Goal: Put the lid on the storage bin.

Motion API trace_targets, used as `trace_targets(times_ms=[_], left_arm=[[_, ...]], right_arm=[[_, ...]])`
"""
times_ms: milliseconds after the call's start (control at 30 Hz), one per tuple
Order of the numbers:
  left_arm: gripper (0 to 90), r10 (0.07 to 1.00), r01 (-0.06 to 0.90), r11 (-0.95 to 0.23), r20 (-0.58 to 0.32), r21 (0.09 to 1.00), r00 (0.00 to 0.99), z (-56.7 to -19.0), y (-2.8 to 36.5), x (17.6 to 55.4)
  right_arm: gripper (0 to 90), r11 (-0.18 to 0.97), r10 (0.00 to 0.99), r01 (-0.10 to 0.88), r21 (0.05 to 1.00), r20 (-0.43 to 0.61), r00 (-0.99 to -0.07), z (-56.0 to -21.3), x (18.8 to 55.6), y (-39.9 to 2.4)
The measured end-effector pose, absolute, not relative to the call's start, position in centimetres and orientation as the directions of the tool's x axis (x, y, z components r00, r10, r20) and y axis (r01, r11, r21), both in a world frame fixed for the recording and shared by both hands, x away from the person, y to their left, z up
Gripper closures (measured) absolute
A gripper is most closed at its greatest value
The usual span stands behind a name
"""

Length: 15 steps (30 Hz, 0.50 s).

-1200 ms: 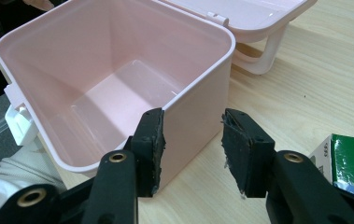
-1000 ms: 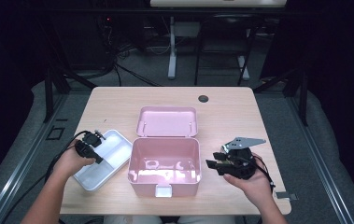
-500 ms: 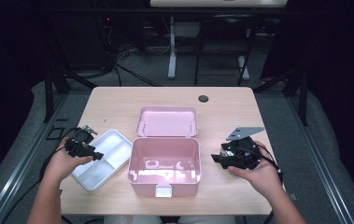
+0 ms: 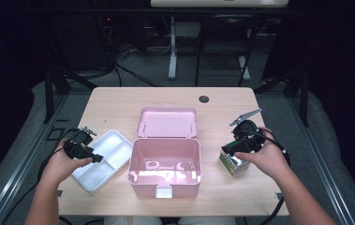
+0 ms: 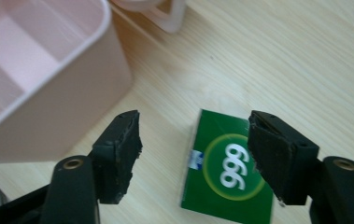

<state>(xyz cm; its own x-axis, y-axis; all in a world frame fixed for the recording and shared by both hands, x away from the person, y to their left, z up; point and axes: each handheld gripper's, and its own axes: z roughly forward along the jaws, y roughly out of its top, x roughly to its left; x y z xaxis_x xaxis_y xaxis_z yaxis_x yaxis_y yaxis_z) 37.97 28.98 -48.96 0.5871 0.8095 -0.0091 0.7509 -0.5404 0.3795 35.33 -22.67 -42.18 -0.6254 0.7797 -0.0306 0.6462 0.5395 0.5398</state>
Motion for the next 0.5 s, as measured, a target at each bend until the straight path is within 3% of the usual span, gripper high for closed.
trace_targets(times_ms=[167,333,367,500], left_arm=[[39.5,0.809,0.757,-0.533,-0.033,0.377,0.587,-48.9,29.0,37.9],[37.1,0.807,0.751,-0.527,-0.04,0.397,0.589,-48.5,29.1,37.8],[37.1,0.807,0.749,-0.526,-0.043,0.402,0.59,-48.5,29.2,37.8],[37.1,0.803,0.747,-0.531,-0.045,0.399,0.595,-48.7,29.3,37.8]], right_arm=[[19.5,0.566,0.799,0.745,0.352,-0.011,-0.602,-42.9,37.7,-23.2],[12.0,0.548,0.826,0.795,0.262,-0.022,-0.563,-43.8,38.8,-23.3],[5.9,0.544,0.833,0.81,0.221,-0.023,-0.553,-44.4,39.2,-23.2],[2.6,0.535,0.842,0.827,0.172,-0.035,-0.538,-45.5,40.1,-23.2]])
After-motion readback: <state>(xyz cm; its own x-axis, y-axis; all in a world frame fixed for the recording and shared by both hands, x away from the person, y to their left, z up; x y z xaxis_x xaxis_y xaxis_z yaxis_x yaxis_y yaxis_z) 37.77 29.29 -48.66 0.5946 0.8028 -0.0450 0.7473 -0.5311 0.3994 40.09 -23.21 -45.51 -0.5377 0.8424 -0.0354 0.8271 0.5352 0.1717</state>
